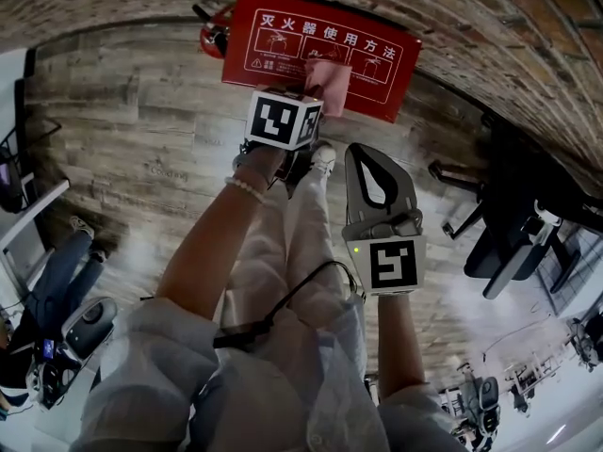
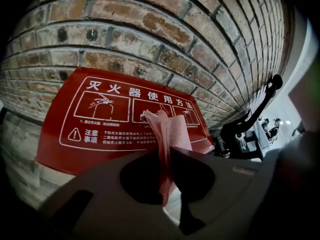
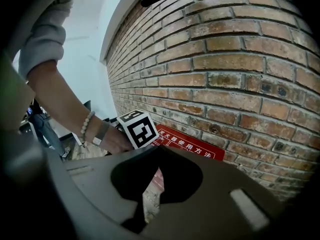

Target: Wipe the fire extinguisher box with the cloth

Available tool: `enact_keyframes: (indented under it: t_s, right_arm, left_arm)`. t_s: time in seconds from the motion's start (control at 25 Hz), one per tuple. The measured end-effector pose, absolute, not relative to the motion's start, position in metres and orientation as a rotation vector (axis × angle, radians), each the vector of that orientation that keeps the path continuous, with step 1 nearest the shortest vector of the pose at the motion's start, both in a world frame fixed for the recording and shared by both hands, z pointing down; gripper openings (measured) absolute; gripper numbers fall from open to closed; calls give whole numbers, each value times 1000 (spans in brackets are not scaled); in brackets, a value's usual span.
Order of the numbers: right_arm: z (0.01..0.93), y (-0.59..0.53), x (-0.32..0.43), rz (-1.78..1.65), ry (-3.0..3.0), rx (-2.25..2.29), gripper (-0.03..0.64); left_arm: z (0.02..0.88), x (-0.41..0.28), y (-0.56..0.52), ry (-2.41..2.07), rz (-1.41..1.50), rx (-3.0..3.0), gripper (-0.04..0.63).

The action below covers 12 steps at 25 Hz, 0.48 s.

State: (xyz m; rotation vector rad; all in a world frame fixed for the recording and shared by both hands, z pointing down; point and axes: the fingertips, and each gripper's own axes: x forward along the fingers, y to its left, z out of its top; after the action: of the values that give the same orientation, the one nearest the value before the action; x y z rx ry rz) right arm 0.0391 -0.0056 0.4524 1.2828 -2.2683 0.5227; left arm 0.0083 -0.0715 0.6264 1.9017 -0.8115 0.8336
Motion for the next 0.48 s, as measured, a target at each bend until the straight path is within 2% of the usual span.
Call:
enact_keyframes:
  t_s: [0.48]
  right_arm:
    - [451, -13, 9, 514, -2280, 1253, 8]
  left_arm:
    - [627, -42, -81, -870, 836, 1892, 14]
